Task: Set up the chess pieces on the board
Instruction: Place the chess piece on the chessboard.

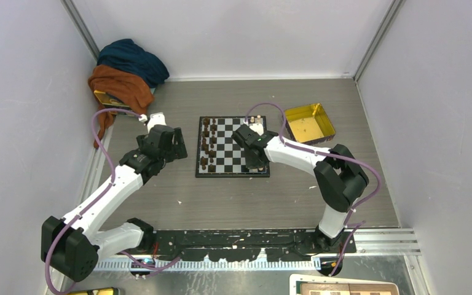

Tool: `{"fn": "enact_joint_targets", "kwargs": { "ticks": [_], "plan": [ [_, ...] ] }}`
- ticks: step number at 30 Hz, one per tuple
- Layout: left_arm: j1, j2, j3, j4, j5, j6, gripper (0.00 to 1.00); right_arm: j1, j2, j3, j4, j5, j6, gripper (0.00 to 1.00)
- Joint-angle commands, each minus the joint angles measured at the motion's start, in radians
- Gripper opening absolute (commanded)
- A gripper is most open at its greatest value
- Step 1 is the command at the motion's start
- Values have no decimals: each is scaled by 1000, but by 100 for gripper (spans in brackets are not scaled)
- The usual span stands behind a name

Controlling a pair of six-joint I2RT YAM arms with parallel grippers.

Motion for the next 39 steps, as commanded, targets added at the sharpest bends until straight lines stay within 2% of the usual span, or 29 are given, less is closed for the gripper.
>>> {"fn": "enact_joint_targets", "kwargs": {
  "ticks": [1, 10, 17, 20, 30, 39],
  "plan": [
    [8, -9, 6, 32, -7, -2, 100, -5, -20, -7, 52, -9, -13, 1],
    [7, -11, 3, 30, -6, -7, 100, -6, -14, -11, 54, -12, -15, 2],
    [7, -11, 3, 26, -8, -12, 100, -6, -21, -5, 39, -1, -25, 27],
    [7, -11, 3, 27, -7, -15, 100, -6, -31, 2, 34, 0, -33, 33],
    [7, -21, 7, 25, -14, -14, 100, 0, -74, 82, -24, 16, -65, 35],
    [7, -48, 15, 13, -35, -21, 100, 25, -59, 241, -75, -11, -109, 35]
  ]
}}
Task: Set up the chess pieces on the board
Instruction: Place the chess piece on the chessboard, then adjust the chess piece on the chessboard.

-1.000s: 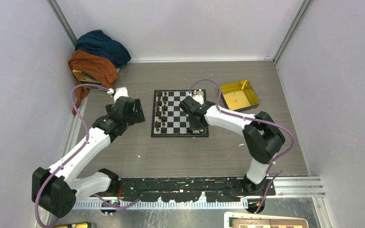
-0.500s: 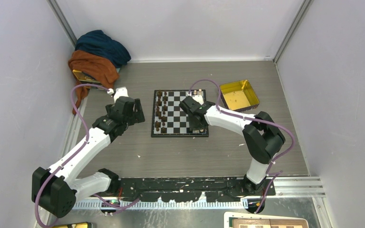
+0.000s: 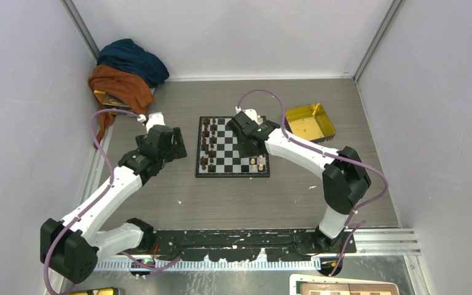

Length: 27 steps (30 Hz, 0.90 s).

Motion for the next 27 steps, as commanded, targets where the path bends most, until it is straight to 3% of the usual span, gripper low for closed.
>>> {"fn": "enact_joint_targets", "kwargs": {
  "ticks": [1, 15, 27],
  "plan": [
    [8, -44, 15, 13, -33, -16, 100, 19, -20, 120, -16, -18, -44, 35],
    [9, -121, 6, -22, -59, -23, 100, 37, 275, 463, 0, -166, -134, 39],
    [9, -160, -16, -33, -44, -32, 100, 75, 434, 638, -27, -207, -155, 41]
  ]
}}
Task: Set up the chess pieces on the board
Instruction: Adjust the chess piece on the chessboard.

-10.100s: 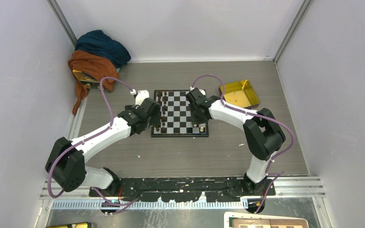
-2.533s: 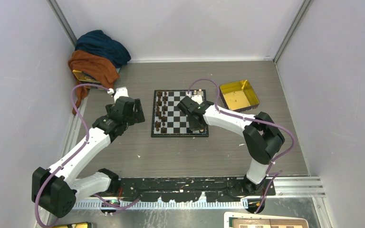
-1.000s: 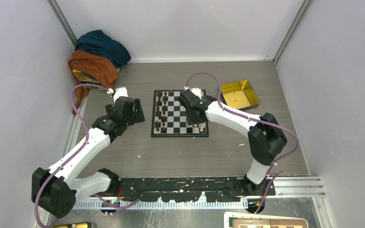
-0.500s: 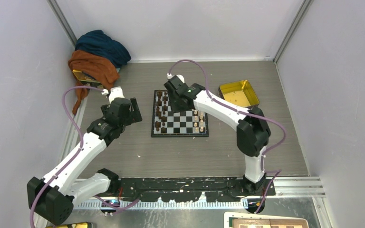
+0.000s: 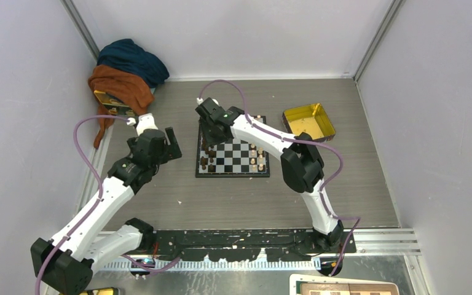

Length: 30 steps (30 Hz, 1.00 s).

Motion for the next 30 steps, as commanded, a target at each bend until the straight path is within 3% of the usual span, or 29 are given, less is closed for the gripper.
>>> {"fn": "enact_joint_targets", "kwargs": {
  "ticks": [1, 30],
  "plan": [
    [8, -25, -9, 2, -9, -14, 100, 22, 17, 82, -2, -25, -26, 42],
    [8, -52, -37, 3, -7, -9, 100, 36, 126, 165, -9, -50, -68, 43]
  ]
}}
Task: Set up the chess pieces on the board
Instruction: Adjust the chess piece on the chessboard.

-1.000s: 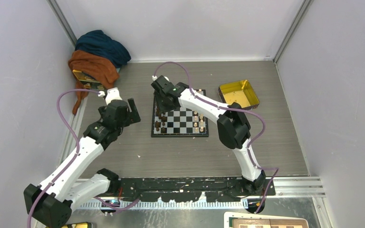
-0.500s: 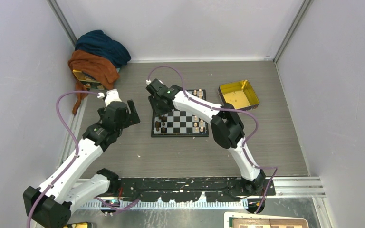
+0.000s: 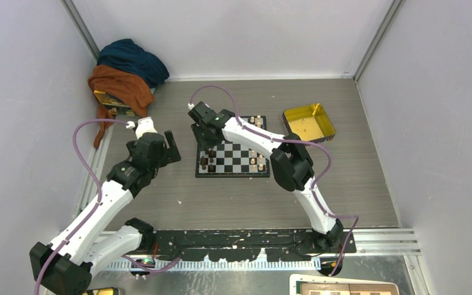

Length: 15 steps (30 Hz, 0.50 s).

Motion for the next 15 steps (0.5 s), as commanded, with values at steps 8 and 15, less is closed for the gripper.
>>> {"fn": "enact_joint_targets", "kwargs": {
  "ticks": [8, 15],
  "plan": [
    [8, -7, 1, 21, -13, 4, 100, 4, 28, 82, -7, -20, -29, 39],
    [8, -7, -3, 20, -16, 4, 100, 3, 35, 91, -14, -20, -32, 30]
  ]
}}
